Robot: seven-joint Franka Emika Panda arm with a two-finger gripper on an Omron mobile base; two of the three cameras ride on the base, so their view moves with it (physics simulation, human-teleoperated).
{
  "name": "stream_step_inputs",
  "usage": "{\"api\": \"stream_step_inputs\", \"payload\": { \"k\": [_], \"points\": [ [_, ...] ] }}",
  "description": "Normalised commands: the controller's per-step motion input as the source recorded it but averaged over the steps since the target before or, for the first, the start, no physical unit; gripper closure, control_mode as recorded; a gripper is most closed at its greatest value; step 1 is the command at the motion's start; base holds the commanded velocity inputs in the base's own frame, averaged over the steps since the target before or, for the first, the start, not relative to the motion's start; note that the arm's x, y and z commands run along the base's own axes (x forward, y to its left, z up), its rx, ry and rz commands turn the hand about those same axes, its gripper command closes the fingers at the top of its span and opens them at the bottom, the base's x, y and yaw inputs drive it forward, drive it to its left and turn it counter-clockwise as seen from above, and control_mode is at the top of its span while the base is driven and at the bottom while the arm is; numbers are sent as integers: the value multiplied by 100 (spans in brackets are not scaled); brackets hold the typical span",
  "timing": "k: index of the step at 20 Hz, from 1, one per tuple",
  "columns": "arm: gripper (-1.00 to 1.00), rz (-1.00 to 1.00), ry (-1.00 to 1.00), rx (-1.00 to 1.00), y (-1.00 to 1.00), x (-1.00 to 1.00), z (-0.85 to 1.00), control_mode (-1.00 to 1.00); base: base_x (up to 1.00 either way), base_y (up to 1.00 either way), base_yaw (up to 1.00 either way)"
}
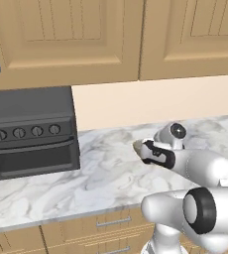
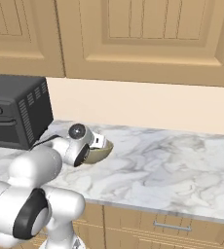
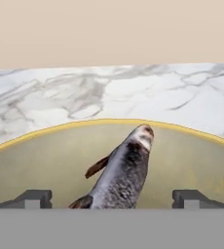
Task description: Take the fish, mushroom, and peach from the freezer and place them in the bowl on the counter.
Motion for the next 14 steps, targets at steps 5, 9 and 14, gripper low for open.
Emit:
{"api": "stream_step_inputs", "payload": {
  "k": [5, 9, 14],
  "points": [
    [-100, 2, -58, 1, -8, -6, 15, -100, 0, 0, 0],
    [-100, -12, 7, 3, -11, -51, -36, -100, 0, 0, 0],
    [-100, -1, -50, 3, -21, -12, -13, -100, 0, 0, 0]
  ]
}}
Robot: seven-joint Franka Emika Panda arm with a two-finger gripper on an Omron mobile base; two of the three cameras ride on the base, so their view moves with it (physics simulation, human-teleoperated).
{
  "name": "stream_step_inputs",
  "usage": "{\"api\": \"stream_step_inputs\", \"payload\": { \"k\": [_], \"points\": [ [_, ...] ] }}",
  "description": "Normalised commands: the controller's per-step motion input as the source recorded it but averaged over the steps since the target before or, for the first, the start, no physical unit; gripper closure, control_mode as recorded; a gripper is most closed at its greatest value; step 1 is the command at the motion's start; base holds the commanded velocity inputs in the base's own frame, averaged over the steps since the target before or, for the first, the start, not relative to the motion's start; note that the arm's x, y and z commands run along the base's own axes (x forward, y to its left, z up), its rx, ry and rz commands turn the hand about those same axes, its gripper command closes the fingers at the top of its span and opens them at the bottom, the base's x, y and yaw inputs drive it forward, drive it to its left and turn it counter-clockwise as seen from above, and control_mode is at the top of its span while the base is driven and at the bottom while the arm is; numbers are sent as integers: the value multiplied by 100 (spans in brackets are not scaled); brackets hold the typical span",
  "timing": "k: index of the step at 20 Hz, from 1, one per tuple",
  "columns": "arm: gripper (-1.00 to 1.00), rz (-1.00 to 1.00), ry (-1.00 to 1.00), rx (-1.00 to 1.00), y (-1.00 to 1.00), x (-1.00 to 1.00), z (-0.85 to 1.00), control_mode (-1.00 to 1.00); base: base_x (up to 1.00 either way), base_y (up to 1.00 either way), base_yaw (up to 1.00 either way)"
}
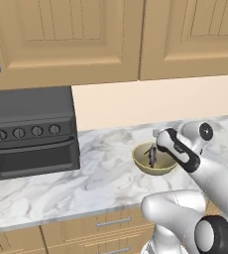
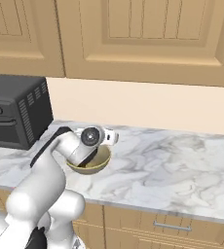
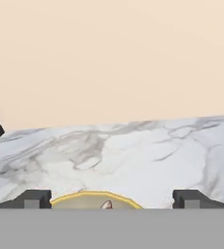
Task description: Take the fish, mushroom, and peach from the freezer and place them in the bowl on the counter.
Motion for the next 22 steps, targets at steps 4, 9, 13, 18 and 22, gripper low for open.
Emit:
{"api": "stream_step_inputs", "payload": {
  "k": [4, 9, 13, 18, 22],
  "points": [
    [-100, -1, -3, 0, 0, -38, 27, -100, 0, 0, 0],
    [-100, 0, 20, -7, 19, -54, 63, -100, 0, 0, 0],
    [-100, 0, 38, -14, 32, -41, 80, -100, 0, 0, 0],
    [-100, 0, 40, -14, 31, -46, 54, -100, 0, 0, 0],
    [-100, -1, 22, 0, 3, -76, 0, -100, 0, 0, 0]
  ]
}}
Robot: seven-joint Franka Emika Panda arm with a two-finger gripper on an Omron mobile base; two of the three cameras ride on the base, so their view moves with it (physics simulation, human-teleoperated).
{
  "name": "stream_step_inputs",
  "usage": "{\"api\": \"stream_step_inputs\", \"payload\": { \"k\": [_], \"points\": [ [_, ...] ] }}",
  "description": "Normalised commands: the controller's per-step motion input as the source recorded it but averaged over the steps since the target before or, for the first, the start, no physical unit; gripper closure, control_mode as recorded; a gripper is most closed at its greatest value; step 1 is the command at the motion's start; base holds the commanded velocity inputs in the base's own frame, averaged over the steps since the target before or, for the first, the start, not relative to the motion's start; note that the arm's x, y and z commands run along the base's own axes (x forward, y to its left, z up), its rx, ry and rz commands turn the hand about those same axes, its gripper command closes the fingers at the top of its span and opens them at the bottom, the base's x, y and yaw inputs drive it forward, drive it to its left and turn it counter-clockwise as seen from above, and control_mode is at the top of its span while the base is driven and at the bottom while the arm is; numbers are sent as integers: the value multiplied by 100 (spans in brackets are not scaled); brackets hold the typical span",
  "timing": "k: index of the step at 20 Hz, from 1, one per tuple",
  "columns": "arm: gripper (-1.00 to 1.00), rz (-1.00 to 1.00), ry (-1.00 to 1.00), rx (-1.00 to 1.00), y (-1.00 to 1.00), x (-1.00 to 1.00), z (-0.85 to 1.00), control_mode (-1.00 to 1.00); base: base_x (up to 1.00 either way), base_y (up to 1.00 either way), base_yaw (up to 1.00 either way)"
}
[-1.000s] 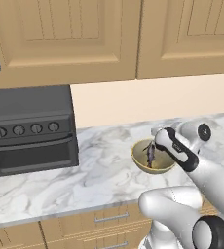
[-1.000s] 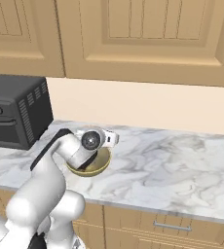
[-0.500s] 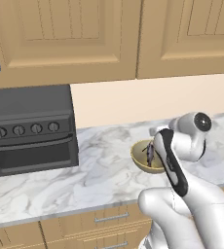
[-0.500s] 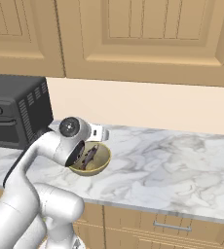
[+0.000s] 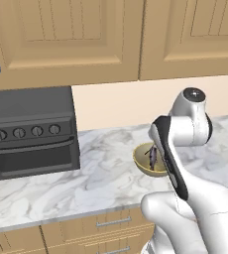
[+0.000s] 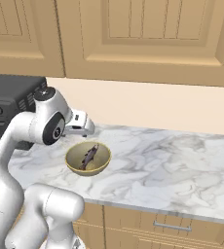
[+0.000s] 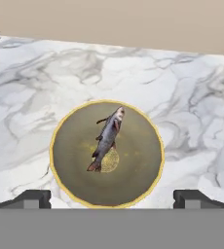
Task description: Take the fish, mushroom, and peach from the freezer and place them in the bowl on the counter.
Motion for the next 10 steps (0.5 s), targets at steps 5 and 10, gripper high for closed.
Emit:
{"api": "stream_step_inputs", "payload": {
  "k": [5, 10],
  "points": [
    [-100, -5, 14, 4, 7, -73, 1, -100, 0, 0, 0],
    [-100, -4, 1, 1, 0, -80, 0, -100, 0, 0, 0]
  ]
}}
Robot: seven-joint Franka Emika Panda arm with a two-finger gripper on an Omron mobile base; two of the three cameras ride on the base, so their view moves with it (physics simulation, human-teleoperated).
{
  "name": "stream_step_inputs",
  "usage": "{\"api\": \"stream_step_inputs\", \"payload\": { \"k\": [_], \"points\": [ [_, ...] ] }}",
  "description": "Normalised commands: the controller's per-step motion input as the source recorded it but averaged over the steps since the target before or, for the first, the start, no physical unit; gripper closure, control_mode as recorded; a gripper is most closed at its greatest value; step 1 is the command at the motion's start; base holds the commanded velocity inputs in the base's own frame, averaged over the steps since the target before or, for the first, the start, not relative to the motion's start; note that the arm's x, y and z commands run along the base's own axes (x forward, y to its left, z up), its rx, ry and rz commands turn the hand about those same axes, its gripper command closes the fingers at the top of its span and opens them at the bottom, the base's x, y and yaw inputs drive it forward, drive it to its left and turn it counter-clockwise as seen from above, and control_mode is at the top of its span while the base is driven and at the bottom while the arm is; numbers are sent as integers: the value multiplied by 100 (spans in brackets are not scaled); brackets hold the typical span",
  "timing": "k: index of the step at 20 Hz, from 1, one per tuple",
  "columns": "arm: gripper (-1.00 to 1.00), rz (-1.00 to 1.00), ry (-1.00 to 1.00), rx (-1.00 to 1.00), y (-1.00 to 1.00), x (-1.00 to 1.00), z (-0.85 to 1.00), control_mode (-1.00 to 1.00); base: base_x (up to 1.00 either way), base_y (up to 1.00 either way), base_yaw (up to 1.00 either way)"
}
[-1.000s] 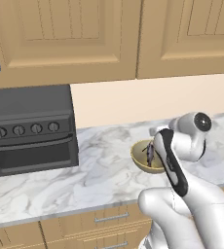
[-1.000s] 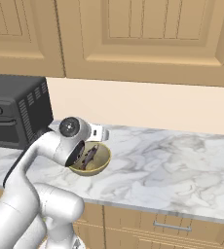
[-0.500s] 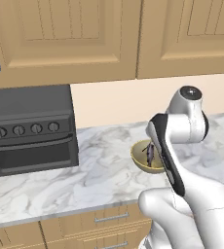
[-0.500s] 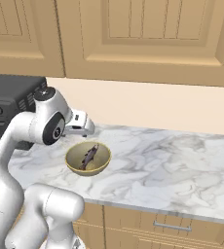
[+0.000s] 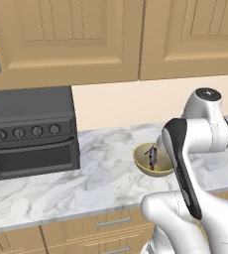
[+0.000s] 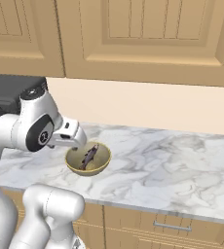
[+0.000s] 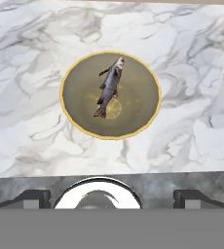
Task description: Take the fish, mushroom, and peach from the freezer and place them in the bowl on the counter.
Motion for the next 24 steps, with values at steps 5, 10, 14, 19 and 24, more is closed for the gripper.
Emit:
{"api": "stream_step_inputs", "payload": {
  "k": [5, 10, 14, 19, 24],
  "points": [
    [-100, -2, 7, 3, 0, -54, 0, -100, 0, 0, 0],
    [-100, 0, 1, 0, 12, -3, 4, -100, 0, 0, 0],
    [-100, 0, 0, 0, 3, 0, 12, -100, 0, 0, 0],
    [-100, 0, 0, 0, 0, -13, 0, 100, -57, 0, 0],
    [-100, 0, 0, 0, 0, 0, 0, 100, -95, 82, 4]
  ]
}}
